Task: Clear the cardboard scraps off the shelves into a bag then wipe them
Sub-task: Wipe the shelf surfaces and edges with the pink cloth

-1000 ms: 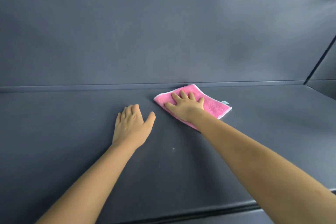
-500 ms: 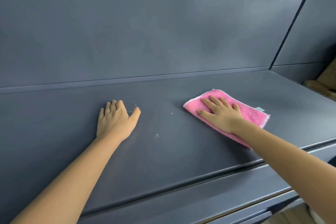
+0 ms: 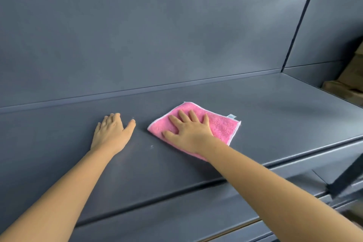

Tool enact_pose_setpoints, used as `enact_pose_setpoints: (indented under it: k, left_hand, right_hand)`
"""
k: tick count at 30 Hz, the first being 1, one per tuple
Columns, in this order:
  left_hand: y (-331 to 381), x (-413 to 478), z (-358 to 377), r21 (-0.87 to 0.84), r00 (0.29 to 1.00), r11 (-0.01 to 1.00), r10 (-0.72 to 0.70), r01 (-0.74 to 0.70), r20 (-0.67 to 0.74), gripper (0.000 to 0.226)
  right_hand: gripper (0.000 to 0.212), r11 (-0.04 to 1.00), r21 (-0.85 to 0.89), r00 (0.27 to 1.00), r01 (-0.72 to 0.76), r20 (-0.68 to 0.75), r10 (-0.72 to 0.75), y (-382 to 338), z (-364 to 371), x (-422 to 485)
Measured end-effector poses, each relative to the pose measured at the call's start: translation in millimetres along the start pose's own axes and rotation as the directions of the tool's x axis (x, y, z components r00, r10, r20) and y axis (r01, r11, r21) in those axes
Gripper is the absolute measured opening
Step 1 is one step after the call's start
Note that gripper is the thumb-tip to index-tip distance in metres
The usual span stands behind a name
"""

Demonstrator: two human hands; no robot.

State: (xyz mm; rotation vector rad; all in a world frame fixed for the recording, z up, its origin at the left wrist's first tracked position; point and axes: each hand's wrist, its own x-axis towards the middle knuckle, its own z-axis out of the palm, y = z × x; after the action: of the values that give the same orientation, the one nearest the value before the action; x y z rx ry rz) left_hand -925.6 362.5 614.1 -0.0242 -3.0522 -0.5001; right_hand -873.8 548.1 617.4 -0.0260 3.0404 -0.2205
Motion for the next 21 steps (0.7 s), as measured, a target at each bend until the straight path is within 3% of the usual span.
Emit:
enact_pose_setpoints:
  k: [7, 16, 21]
  left_hand:
    - [6, -6, -3, -0.037, 1.0, 0.999, -0.02, 0.021, 0.006, 0.06]
    - [10, -6, 0, -0.013, 0.999, 0.999, -0.042, 0.042, 0.0, 0.062]
    - [13, -6, 1, 0.002, 0.998, 0.998, -0.061, 0.061, 0.009, 0.066]
  right_hand:
    - [0.065, 1.0, 0.016, 1.0, 0.025, 0.0, -0.025, 40, 1, -64]
    - [0.063, 0.969, 0.002, 0.969, -0.248, -0.014, 0.248, 137, -13, -84]
    - [0.063, 0.943, -0.006, 0.943, -0.331, -0.007, 0.331, 142, -18, -51]
